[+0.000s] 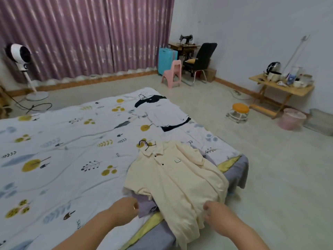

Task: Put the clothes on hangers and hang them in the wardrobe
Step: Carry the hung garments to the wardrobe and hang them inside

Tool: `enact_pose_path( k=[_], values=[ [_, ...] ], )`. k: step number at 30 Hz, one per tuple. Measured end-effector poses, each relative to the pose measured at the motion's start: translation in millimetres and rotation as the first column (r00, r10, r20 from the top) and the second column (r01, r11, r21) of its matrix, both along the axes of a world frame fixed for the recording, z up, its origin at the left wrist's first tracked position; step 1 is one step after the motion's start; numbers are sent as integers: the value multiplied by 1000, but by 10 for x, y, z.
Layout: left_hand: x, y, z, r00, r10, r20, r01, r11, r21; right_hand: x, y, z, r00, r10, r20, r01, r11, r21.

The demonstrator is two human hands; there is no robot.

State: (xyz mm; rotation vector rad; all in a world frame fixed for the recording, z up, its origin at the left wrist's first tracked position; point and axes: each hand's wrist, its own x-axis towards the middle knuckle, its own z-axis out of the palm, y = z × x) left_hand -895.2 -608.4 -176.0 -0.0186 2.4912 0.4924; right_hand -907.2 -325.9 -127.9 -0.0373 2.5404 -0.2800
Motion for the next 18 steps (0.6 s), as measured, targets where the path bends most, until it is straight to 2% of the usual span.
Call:
enact_pose_path(
  k=[7,18],
  values=[
    [-643,-432,-242,981,179,-68,-177,984,32,-882,-497,-427,998,41,-57,-42,999,-28],
    [-1915,-392,-1155,902,432,18,-431,902,-38,-2882,-813,-1441,959,284,16,-284,958,33]
  ],
)
